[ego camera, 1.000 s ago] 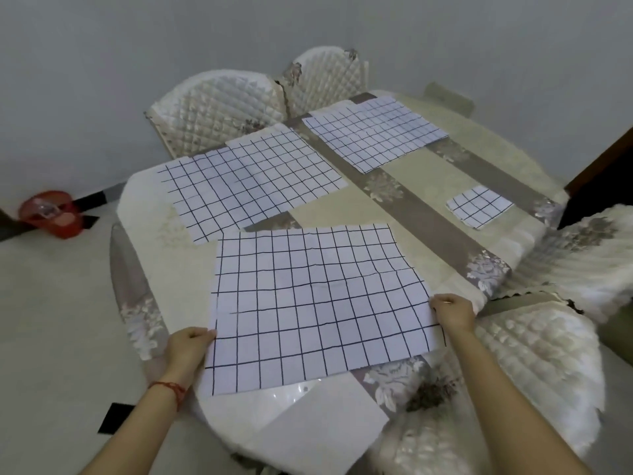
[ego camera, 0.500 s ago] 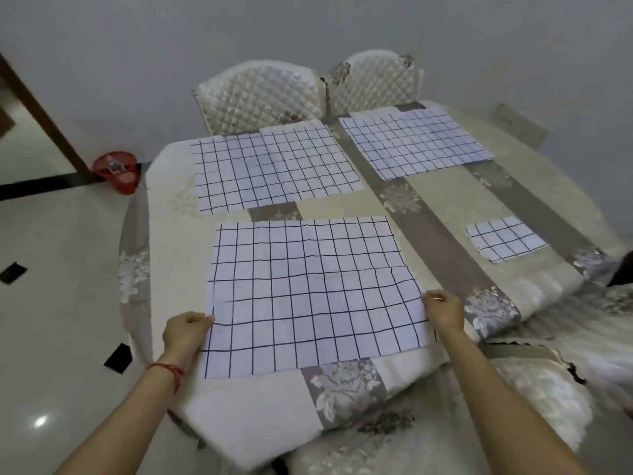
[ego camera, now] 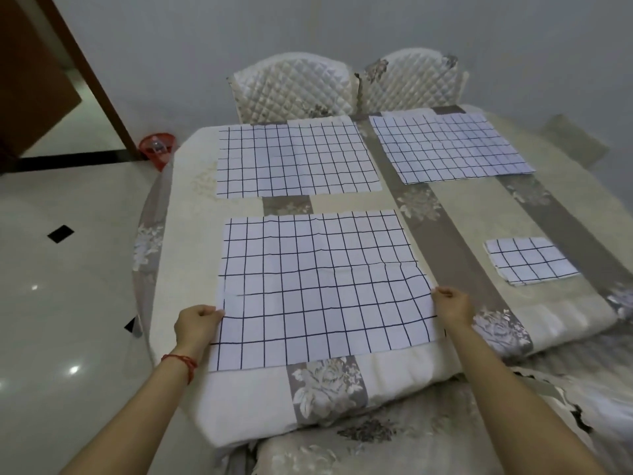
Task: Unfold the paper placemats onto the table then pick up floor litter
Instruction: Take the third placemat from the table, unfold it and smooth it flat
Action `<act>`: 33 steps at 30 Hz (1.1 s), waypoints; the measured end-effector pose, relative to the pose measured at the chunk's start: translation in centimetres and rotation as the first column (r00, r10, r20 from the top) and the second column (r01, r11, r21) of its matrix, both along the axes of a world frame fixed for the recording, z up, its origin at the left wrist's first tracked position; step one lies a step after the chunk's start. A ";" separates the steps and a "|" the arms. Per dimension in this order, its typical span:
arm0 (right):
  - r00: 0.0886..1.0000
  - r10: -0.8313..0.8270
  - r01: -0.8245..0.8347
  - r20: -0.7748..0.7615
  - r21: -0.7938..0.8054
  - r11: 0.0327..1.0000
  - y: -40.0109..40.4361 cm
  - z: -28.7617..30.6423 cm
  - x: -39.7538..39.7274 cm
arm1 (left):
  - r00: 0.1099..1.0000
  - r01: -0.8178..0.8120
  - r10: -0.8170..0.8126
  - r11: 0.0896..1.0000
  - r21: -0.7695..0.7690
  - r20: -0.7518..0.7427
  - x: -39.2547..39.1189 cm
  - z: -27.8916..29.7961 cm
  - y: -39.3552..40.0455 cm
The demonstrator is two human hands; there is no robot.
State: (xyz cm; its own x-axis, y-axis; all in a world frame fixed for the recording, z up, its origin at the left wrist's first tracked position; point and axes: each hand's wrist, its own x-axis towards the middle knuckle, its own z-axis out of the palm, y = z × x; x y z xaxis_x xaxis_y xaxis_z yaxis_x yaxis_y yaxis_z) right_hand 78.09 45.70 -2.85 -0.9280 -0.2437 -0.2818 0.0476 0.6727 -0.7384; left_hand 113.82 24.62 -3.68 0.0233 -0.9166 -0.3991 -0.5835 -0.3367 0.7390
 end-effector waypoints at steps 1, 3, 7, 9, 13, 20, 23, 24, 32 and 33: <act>1.000 0.003 -0.003 0.000 0.002 1.000 -0.1 -0.2 -0.2 | 1.000 -0.004 0.004 1.000 -0.002 0.006 0.0 -0.1 -0.1; 1.000 0.009 -0.009 -0.001 -0.001 1.000 -0.3 -0.7 -0.6 | 1.000 -0.007 0.007 1.000 -0.003 0.010 0.1 -0.1 -0.2; 0.999 0.039 -0.039 -0.022 0.018 0.999 -0.5 -1.6 -1.4 | 1.000 -0.014 0.014 1.000 -0.010 -0.010 -0.2 0.1 -0.1; 0.998 0.052 -0.051 -0.027 0.022 0.998 -0.8 -1.8 -1.6 | 1.000 -0.016 0.016 1.000 -0.016 -0.015 -0.3 -0.1 -0.3; 0.998 0.055 -0.055 -0.032 -0.004 0.998 -1.8 -1.9 -1.9 | 0.999 -0.033 0.032 0.999 -0.033 -0.007 -0.8 -0.2 -0.8; 0.969 0.099 -0.026 -0.226 0.303 0.953 -2.1 -0.8 -0.5 | 0.981 0.036 -0.015 0.994 -0.108 0.193 -0.6 0.1 -0.3; 0.906 0.252 -0.147 -0.341 0.304 0.941 -4.3 -0.7 1.8 | 0.887 0.263 -0.125 0.928 -0.263 0.445 -2.0 -0.1 0.4; 0.879 0.323 -0.228 -0.351 0.287 0.930 -5.4 -0.9 2.8 | 0.865 0.339 -0.172 0.893 -0.295 0.471 -3.1 -0.1 0.6; 0.437 0.853 -0.758 -0.283 0.394 0.519 -14.5 -4.0 10.1 | 0.561 0.815 -0.628 0.536 -0.223 0.540 -15.1 -2.9 0.7; 0.429 0.864 -0.758 -0.264 0.416 0.503 -14.6 -4.7 9.9 | 0.530 0.828 -0.639 0.532 -0.178 0.557 -15.3 -3.7 0.2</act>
State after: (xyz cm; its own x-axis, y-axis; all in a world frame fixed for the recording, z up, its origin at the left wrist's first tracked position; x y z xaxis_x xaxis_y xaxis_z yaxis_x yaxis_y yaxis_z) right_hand 88.03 31.09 -7.58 -0.3521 -0.9304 -0.1019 -0.8525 0.3637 -0.3753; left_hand 98.48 24.85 -7.34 -0.6734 -0.7244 -0.1476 -0.7233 0.6043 0.3341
